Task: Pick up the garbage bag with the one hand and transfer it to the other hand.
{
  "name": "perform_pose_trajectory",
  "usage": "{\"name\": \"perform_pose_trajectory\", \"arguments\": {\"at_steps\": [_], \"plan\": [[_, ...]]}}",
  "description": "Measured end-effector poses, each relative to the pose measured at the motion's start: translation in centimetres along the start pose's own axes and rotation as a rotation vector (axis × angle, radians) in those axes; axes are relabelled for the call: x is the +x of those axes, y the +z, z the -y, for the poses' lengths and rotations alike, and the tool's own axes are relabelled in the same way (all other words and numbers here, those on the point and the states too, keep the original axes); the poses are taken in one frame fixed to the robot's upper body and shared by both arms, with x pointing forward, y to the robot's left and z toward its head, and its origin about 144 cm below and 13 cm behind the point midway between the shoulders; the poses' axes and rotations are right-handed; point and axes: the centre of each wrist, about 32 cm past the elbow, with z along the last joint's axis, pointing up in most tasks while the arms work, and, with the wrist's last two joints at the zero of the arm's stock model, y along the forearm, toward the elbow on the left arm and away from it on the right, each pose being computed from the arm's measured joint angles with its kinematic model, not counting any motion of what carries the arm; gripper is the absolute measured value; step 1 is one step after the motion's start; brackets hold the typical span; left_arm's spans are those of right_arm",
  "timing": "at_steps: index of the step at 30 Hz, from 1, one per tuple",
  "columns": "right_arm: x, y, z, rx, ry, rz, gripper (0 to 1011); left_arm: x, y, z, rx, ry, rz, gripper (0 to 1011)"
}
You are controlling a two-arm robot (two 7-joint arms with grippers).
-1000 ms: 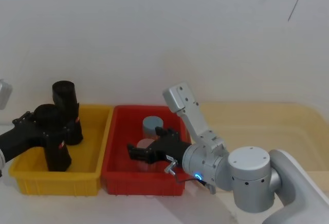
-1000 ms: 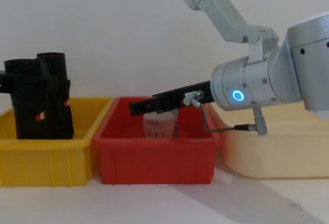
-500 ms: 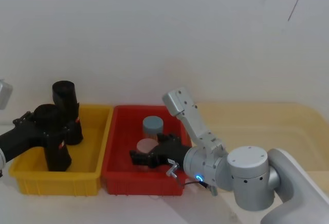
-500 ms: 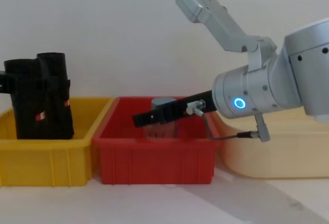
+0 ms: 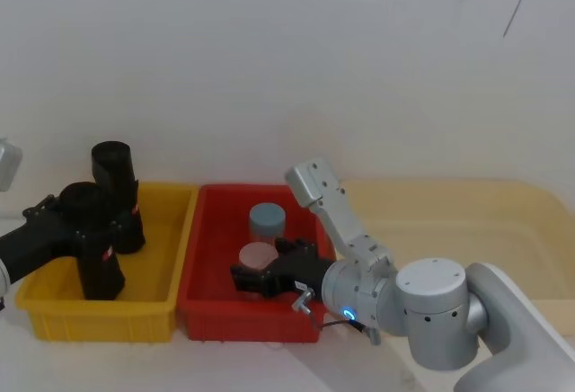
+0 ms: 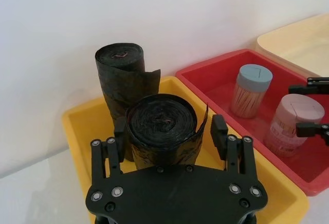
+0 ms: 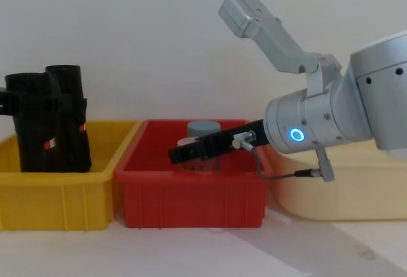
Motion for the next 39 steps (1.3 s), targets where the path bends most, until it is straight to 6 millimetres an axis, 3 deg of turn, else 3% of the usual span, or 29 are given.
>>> {"name": "perform_pose_trajectory", "arguments": {"at_steps": [10, 17, 29, 39], "plan": [[0.1, -0.2, -0.1, -0.003, -0.002, -0.002, 666, 0.0, 0.0, 0.0, 0.000, 0.000, 0.000, 739], [0.1, -0.2, -0.1, -0.003, -0.002, -0.002, 665, 0.0, 0.0, 0.0, 0.000, 0.000, 0.000, 548], [0.1, -0.2, -0.1, -0.001, -0.003, -0.001, 665, -0.2, 0.1, 0.1, -0.001, -0.002, 0.007, 517], [0.1, 1.3, 0.9, 0.083, -0.006, 0.021, 666, -0.9, 2.8, 0.5, -0.049, -0.012, 0.076, 517]]}}
